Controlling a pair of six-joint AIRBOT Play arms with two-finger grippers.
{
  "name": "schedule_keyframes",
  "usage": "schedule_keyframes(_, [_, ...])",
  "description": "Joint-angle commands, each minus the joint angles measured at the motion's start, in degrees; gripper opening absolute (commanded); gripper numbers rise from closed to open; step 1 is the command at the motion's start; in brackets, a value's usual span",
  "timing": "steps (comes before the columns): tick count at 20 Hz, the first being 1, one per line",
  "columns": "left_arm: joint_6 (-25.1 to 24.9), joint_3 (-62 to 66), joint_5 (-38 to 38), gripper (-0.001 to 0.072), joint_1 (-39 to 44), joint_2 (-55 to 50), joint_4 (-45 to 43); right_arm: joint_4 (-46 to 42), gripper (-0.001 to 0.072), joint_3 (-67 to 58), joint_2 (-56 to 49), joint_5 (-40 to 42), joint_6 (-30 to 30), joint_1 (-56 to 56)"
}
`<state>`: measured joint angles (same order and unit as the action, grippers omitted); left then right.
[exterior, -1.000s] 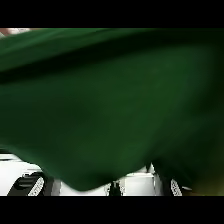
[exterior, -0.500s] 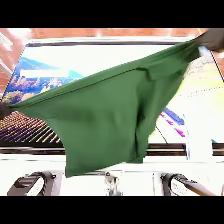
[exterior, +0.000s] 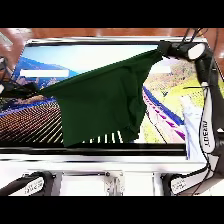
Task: Fold the shirts.
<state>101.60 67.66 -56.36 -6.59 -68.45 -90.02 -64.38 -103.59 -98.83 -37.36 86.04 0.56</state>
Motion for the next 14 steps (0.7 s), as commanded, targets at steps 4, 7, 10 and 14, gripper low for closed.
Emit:
schedule_keyframes(4, [1.1,0.8,0.4,0.0032,-0.2,-13.2,11.7,1.0,0.007,0.0,-7.7,-9.8,2.7,-1.1])
schedule_keyframes(7, [-3.9,2.4,-11.6,0.0701,-2.7,-13.0,12.1,1.0,0.06,-1.3,-5.2,-18.4,0.8,0.7])
schedule_keyframes(10, [-13.7,3.8,-28.7,0.072,-9.0,-11.7,12.1,-4.1,0.0599,-2.3,0.7,-33.6,-1.8,5.8])
schedule_keyframes(14, [-20.2,-12.5,-31.5,0.0606,-18.9,-2.8,22.8,-6.8,0.0598,0.0,2.7,-58.2,-4.5,14.8])
